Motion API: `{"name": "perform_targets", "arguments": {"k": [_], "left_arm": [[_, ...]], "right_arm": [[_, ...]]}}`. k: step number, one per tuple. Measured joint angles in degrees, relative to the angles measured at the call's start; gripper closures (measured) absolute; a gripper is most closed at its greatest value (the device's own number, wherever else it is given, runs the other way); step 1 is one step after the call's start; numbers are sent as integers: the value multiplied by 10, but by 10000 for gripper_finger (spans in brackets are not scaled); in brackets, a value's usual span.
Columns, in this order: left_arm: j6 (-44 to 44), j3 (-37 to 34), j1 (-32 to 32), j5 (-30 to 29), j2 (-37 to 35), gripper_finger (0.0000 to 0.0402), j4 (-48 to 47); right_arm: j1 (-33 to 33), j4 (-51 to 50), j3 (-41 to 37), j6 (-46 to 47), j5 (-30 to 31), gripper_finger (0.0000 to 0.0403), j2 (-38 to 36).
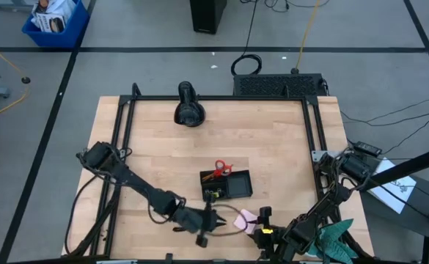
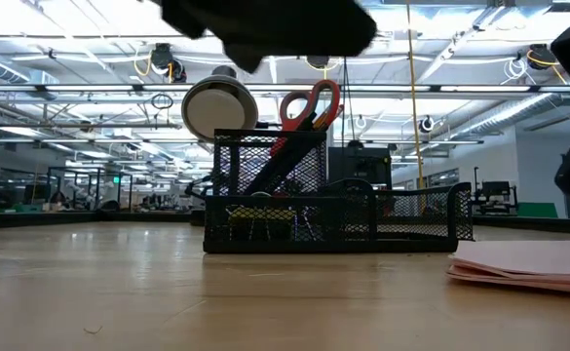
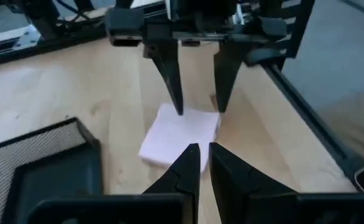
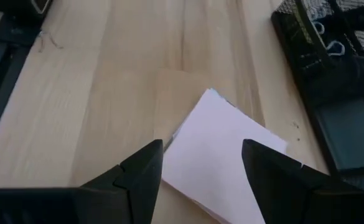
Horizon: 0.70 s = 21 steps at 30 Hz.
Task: Pick and place office supplies into organizer
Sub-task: Put the sticky note into the desk organizer
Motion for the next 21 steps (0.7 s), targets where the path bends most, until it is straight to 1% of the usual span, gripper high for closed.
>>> {"name": "perform_targets", "arguments": {"k": [2, 5, 8, 11, 14, 18, 21], "left_arm": [[0, 0, 6, 17, 9, 364, 10], [5, 9, 5, 25, 36, 364, 21], [14, 25, 2, 25, 66, 364, 38], [15, 42, 2, 8, 89, 364, 42], [13, 63, 7, 9, 108, 364, 51], [13, 94, 17, 10, 137, 364, 39], [12, 120, 29, 30, 155, 364, 29]], "right_arm": [[0, -28, 9, 29, 0, 190, 0], [2, -86, 22, 73, -6, 190, 0], [7, -132, 31, 91, -33, 190, 0], [11, -143, 34, 84, -66, 190, 0], [13, -145, 35, 65, -88, 190, 0], [13, -152, 32, 49, -91, 190, 0], [12, -154, 32, 33, -89, 190, 0]]}}
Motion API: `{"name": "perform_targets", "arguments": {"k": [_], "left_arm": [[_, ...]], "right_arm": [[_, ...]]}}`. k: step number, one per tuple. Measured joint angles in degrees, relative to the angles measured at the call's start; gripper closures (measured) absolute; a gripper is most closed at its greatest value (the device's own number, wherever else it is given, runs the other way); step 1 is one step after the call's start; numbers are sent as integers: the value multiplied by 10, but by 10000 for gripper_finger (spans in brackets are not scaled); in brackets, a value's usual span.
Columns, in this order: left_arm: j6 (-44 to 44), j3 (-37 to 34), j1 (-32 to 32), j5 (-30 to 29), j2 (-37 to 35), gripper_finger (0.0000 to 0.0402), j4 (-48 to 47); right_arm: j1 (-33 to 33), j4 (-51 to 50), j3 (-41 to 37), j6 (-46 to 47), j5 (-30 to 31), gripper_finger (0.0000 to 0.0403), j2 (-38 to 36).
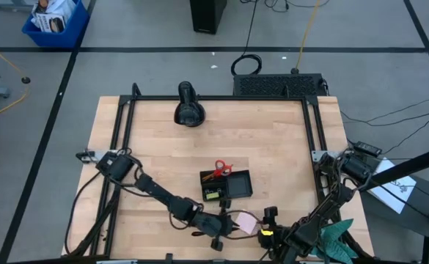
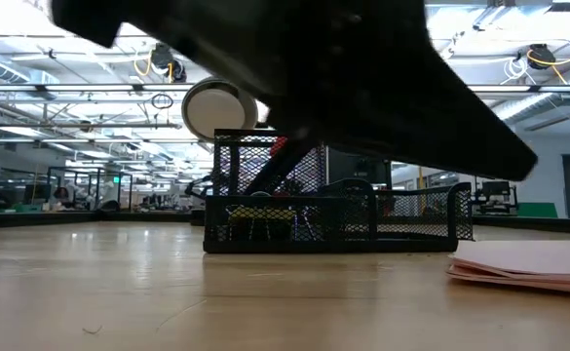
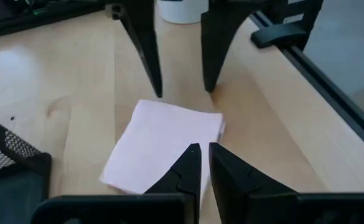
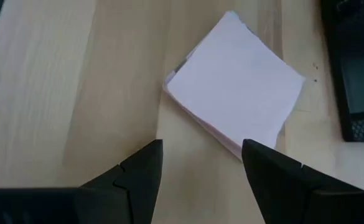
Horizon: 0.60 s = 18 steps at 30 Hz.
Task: Pick and place office supplies into organizer
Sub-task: Put the sticky note into the desk organizer
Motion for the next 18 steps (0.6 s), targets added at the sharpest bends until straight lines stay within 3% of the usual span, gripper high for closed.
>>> {"name": "perform_targets", "arguments": {"k": [7, 18], "left_arm": [[-1, 47, 24, 43, 31, 364, -53], [-65, 49, 51, 86, 48, 364, -65]], "right_arm": [[-3, 28, -1, -52, 14, 190, 0], [-18, 137, -10, -134, 25, 190, 0]]}}
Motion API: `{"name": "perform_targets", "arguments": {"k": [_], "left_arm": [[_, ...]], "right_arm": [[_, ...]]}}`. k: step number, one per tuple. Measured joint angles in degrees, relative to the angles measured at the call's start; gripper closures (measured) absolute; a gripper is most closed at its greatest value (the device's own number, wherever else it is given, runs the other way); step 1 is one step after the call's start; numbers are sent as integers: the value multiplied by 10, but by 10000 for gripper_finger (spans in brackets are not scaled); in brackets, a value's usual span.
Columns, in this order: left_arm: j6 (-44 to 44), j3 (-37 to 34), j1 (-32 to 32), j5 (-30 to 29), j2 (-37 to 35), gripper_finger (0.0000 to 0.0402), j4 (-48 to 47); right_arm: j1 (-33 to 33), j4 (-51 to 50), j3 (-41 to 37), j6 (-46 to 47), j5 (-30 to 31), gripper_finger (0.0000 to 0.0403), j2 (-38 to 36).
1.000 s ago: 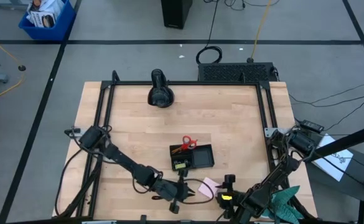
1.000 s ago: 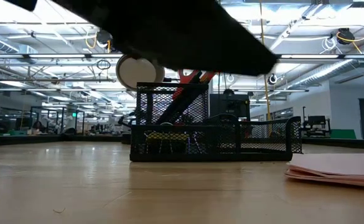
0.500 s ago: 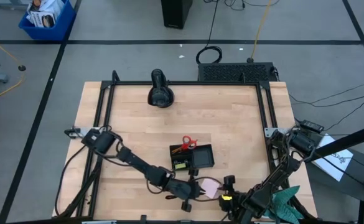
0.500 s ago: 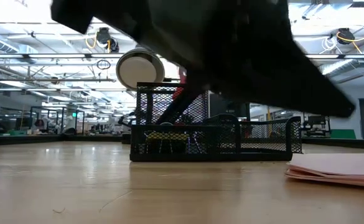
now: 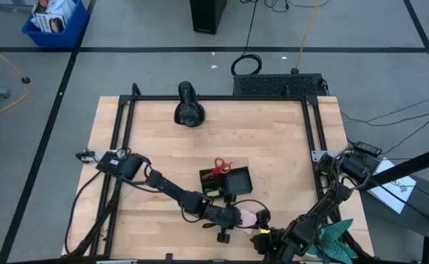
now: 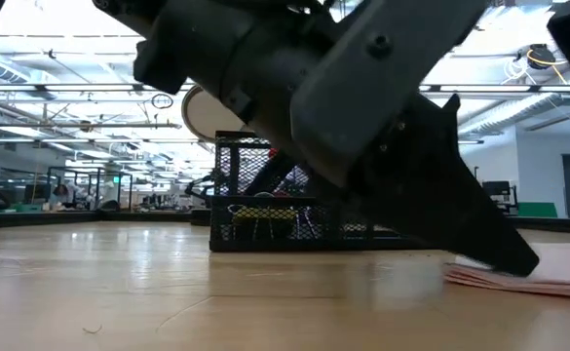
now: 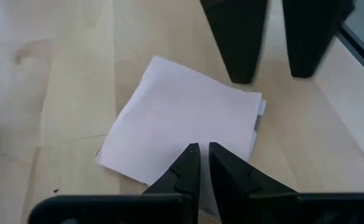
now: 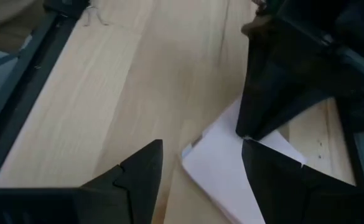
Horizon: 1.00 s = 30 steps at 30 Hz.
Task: Pick and place office supplies into organizer
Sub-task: Put the sticky note into the desk organizer
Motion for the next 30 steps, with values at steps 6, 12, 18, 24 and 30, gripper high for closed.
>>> {"name": "perform_targets", "arguments": {"k": [6, 12, 18, 24, 30], "left_arm": [[-21, 0, 4, 4, 3, 364, -3], [23, 0, -3, 3, 3, 364, 0], [78, 18, -33, -4, -16, 364, -32], [117, 77, -54, -65, -21, 364, -128], [108, 81, -56, -83, -21, 364, -154]], "right_arm": [[-12, 56, -24, -2, -20, 190, 3], [-16, 57, -24, 8, -24, 190, 21], [7, 46, -9, 1, 49, 190, 9], [16, -8, -1, 98, 89, 190, -34], [10, -79, -1, 253, 68, 190, -57]]}}
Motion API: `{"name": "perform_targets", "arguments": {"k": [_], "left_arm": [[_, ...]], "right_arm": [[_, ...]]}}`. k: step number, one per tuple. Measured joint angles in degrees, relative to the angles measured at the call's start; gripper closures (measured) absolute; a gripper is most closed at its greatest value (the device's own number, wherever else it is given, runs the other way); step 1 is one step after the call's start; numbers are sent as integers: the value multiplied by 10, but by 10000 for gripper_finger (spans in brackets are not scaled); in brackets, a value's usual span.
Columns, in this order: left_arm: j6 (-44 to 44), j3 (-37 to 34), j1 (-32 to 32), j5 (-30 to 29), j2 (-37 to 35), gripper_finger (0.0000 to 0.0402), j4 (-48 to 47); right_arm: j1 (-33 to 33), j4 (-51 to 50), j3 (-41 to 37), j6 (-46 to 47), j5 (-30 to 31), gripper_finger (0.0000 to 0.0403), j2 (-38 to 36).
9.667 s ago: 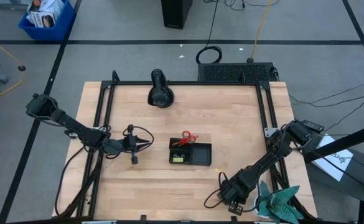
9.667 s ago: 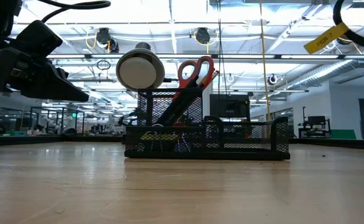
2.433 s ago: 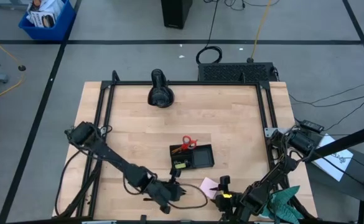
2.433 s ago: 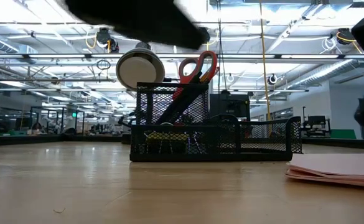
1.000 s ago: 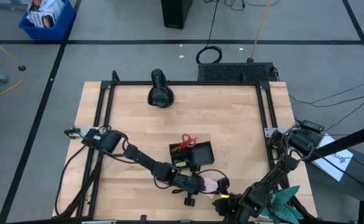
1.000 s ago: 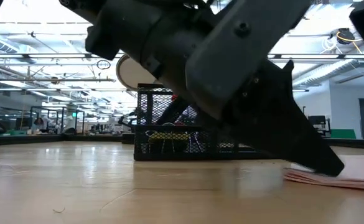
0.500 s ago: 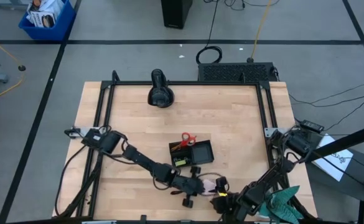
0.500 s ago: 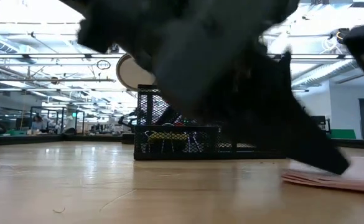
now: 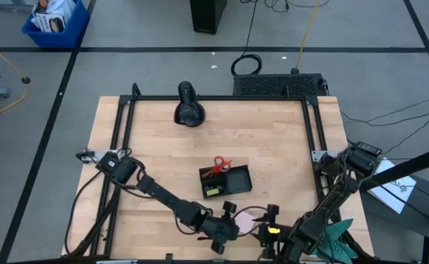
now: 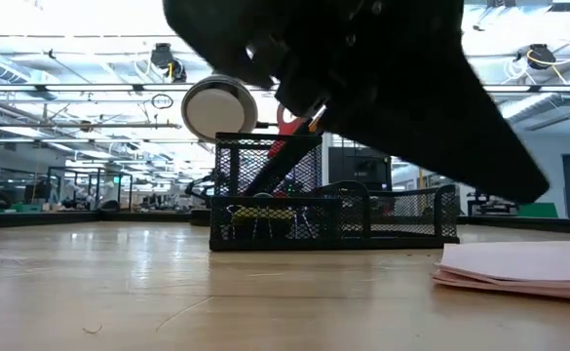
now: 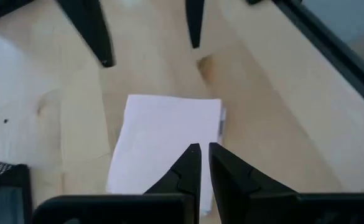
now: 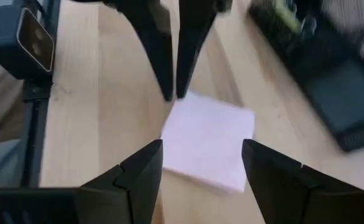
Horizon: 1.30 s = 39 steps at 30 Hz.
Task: Pick and place office supplies into organizer
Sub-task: Put the sticky note into the desk organizer
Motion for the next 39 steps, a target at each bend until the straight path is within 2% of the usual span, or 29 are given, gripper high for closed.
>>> {"name": "perform_targets", "arguments": {"k": [6, 10, 17, 20, 28, 34, 39], "left_arm": [[1, 0, 0, -24, 0, 364, -28], [22, 0, 0, -24, 2, 364, -32], [59, -1, -2, -20, 5, 364, -33], [78, -2, -5, -20, 6, 364, -38], [82, -2, -15, -18, 5, 364, -67], [78, -2, -15, -18, 5, 364, -63], [89, -2, -11, -9, 6, 364, -39]], "right_arm": [[-29, -58, 0, 109, -93, 190, -15], [-56, -68, -1, 153, -177, 190, -24], [-108, -65, -33, 191, -278, 190, -53], [-127, -23, -64, 192, -296, 190, -77], [-155, 196, -187, 218, -330, 190, -135], [-157, 229, -250, 272, -369, 190, -137], [-157, 258, -270, 283, -372, 190, -138]]}}
